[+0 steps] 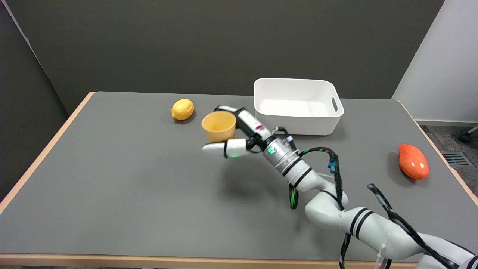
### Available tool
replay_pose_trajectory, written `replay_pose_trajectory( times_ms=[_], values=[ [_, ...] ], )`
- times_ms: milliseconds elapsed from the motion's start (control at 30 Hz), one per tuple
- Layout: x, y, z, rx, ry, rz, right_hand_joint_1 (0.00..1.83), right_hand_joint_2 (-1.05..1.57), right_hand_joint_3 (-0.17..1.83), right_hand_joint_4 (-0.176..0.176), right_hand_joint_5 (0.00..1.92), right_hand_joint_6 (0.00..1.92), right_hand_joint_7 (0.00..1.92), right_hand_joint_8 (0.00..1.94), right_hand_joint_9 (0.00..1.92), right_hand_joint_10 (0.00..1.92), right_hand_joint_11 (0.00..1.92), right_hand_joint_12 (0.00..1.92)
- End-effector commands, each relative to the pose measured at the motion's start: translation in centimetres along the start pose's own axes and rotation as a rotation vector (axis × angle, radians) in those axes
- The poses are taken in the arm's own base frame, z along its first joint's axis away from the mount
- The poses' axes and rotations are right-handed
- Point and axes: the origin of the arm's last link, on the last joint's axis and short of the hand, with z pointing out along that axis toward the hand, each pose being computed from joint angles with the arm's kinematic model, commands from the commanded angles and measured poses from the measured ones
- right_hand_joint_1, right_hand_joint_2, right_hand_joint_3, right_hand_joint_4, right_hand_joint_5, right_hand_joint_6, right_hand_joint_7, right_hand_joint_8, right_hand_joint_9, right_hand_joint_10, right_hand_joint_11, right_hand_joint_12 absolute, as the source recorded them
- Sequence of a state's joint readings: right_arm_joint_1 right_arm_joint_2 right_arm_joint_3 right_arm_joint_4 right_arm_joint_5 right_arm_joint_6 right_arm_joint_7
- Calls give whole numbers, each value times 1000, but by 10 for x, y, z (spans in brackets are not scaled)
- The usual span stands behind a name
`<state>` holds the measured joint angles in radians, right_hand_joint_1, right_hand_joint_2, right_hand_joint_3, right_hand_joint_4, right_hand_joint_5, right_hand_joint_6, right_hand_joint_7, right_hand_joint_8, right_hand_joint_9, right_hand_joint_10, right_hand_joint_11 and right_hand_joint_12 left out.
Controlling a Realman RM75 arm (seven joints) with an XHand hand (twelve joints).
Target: Place the yellow cup in the box.
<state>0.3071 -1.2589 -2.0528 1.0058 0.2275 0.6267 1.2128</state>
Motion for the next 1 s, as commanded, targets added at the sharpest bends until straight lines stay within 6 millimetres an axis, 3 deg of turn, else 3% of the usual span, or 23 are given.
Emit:
replay_pose_trajectory(
  times_ms=[33, 400, 700, 1000],
  values=[
    [104, 1, 11, -34, 283, -223, 1199, 1044, 434, -153, 620, 1436, 870, 1459, 793, 1519, 708, 1921],
    [177, 0, 21, -72, 412, -230, 1200, 1042, 437, -154, 622, 1434, 871, 1459, 796, 1517, 719, 1921],
    [192, 26, 35, -193, 401, -237, 1199, 1042, 439, -155, 619, 1437, 869, 1465, 795, 1523, 704, 1921],
    [187, 76, 31, -389, 382, -171, 1197, 1049, 437, -158, 610, 1447, 860, 1482, 782, 1510, 625, 1921]
  ],
)
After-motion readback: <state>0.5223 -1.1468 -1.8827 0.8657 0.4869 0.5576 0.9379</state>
